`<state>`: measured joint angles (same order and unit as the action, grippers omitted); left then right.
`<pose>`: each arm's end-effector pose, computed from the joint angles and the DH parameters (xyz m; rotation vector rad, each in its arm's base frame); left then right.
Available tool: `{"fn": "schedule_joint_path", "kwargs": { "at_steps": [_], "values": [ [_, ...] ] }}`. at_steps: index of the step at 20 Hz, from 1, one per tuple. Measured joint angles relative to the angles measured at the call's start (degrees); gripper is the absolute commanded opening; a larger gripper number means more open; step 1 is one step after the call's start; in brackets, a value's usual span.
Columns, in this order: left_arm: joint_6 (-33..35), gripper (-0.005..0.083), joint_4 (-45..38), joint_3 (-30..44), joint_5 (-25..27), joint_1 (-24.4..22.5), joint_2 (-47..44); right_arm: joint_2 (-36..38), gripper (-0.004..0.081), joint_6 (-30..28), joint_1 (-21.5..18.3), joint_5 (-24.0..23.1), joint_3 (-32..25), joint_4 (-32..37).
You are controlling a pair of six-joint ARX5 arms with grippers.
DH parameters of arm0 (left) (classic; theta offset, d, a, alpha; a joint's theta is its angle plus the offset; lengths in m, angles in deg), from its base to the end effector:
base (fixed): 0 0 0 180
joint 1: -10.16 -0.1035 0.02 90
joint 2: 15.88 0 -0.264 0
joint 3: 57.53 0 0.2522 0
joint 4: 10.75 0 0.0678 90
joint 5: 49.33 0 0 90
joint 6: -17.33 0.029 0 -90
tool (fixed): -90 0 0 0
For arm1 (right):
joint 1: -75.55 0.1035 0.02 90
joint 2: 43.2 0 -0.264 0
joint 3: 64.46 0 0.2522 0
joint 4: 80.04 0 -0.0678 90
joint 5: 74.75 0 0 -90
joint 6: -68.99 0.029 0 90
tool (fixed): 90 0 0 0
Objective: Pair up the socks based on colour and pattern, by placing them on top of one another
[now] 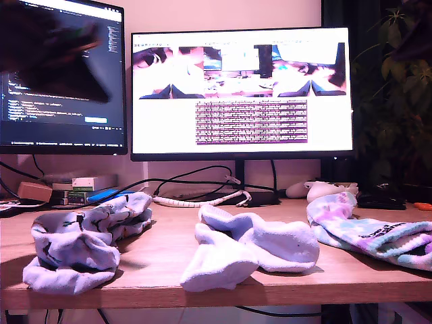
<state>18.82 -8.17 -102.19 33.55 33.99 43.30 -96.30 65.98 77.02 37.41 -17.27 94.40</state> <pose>0.2009 -0.0927 0.2386 0.0691 0.2919 -0.5400 0.2048 0.0162 0.2698 -0.0154 0.1875 0.4161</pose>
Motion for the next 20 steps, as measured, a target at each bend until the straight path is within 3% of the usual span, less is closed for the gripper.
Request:
{"fn": "schedule_joint_path", "kwargs": {
  "at_steps": [6, 10, 16, 20],
  "values": [
    [-0.26, -0.0019, 0.98, 6.03, 1.09, -0.26, -13.57, 9.46, -0.0013, -0.22, 8.28, -0.55, -1.49, -6.88],
    [-1.11, -0.0019, 5.77, 6.32, 1.20, -0.26, -20.74, 16.02, -0.0013, -1.62, 11.45, -2.36, -2.21, -12.44],
    [-1.16, -0.0019, 16.26, 6.32, 1.18, -0.26, -28.09, 26.01, -0.0013, -1.53, 12.17, -4.48, -2.27, -23.58],
    [-1.27, -0.0019, 24.24, 6.34, 1.20, -0.26, -29.14, 25.70, -0.0013, -1.53, 12.17, -4.72, -2.29, -30.16]
  ]
}}
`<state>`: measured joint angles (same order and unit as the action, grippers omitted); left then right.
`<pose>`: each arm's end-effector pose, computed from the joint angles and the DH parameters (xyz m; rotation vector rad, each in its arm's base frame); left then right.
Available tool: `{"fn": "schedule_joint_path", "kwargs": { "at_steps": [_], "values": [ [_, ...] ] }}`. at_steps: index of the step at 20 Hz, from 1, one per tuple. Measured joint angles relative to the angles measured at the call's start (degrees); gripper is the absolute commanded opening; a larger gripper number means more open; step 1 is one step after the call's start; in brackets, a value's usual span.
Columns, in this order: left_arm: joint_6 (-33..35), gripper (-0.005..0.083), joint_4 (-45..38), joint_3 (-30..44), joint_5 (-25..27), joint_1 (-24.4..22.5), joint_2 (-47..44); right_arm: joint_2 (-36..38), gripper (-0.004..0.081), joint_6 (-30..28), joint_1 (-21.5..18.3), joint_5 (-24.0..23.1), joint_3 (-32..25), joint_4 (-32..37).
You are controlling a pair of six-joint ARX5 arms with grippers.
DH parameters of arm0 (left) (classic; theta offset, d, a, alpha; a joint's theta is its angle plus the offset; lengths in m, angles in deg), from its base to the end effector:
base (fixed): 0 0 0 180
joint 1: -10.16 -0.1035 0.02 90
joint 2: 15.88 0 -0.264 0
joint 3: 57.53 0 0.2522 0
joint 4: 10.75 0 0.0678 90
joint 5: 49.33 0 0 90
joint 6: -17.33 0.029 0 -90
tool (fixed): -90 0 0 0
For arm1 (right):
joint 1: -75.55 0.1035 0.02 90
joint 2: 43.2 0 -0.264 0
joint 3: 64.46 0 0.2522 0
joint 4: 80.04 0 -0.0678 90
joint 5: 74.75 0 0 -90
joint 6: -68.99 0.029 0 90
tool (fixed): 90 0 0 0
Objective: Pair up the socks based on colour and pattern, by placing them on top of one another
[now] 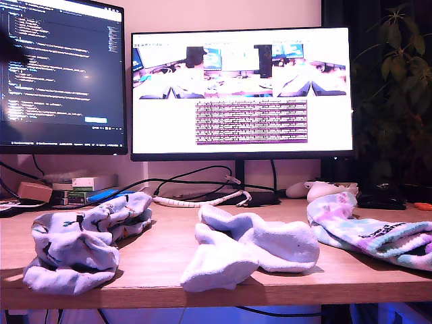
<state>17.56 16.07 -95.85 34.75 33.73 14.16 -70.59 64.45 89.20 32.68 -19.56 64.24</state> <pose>0.1204 -0.0558 0.2412 0.0541 0.3223 -0.5108 0.1114 0.0360 0.2710 -0.0660 0.3001 0.5502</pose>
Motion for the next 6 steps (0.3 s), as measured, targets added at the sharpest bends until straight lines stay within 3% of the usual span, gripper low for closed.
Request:
{"fn": "schedule_joint_path", "kwargs": {
  "at_steps": [6],
  "values": [
    [-0.04, -0.0019, 6.01, 0.00, 0.00, 0.00, 0.04, -0.15, -0.0012, 0.00, 0.00, 0.00, -0.13, -8.63]
  ]
}}
